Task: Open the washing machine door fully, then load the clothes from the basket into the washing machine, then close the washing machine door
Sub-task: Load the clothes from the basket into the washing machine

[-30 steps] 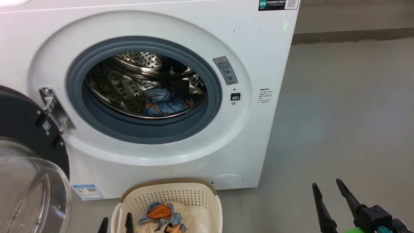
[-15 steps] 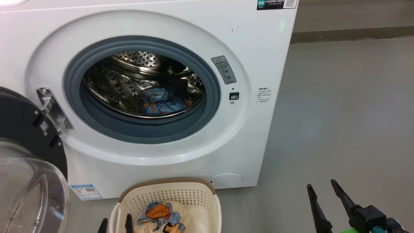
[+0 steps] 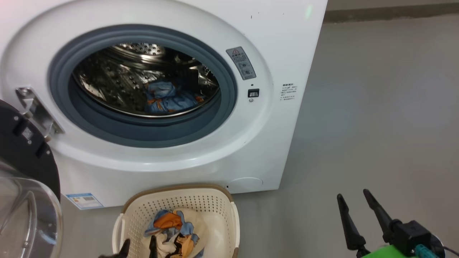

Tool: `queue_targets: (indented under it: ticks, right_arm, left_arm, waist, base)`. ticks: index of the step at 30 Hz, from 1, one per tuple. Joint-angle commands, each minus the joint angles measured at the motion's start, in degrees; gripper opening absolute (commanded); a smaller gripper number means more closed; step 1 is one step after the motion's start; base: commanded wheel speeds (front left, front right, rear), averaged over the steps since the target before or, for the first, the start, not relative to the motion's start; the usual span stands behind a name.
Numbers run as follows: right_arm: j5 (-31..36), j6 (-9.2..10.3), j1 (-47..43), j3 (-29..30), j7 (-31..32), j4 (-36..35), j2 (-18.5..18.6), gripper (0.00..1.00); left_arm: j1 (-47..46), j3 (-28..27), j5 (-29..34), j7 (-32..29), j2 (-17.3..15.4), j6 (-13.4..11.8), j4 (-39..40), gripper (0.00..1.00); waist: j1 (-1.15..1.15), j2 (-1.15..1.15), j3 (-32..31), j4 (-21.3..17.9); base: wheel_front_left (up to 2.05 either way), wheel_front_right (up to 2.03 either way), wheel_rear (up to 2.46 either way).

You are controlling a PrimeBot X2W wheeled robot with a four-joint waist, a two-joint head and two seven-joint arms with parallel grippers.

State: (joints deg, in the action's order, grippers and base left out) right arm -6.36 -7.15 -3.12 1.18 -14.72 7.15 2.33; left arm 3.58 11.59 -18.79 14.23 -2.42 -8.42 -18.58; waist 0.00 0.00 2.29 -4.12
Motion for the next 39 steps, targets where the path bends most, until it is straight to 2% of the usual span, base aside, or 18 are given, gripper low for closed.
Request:
queue_targets:
  ticks: [1, 19, 29, 39]
  right_arm:
    - [-0.6, -0.34, 3.0, -1.0, -0.3, -1.6, 0.5, 1.00]
    - [-4.9, -0.34, 14.2, -3.0, -0.3, -2.0, 0.5, 1.00]
    - [-5.1, -0.34, 18.4, -3.1, -0.3, -2.3, 0.5, 1.00]
    - [-4.8, -0.34, 20.0, -2.6, -0.3, -3.6, 0.5, 1.00]
  left_arm:
    - [-3.8, -1.2, 0.5, -0.1, -0.6, 0.3, 0.0, 1.00]
    - [-26.7, 1.1, -0.7, -7.4, -1.8, 5.7, -25.9, 1.00]
    - [-37.8, 1.1, -1.4, -7.7, -2.3, 7.0, -41.3, 1.00]
    - [-45.9, 0.6, -2.7, -7.0, -2.4, 7.0, -50.4, 1.00]
  waist:
    - [0.00, 0.00, 2.4, -0.7]
    - [0.00, 0.00, 20.9, -5.6]
    - [0.00, 0.00, 29.3, -8.5]
    - [0.00, 0.00, 36.3, -10.4]
  base:
    - [0.00, 0.00, 0.00]
    - [0.00, 0.00, 0.00]
    - [0.00, 0.00, 0.00]
    - [0.00, 0.00, 0.00]
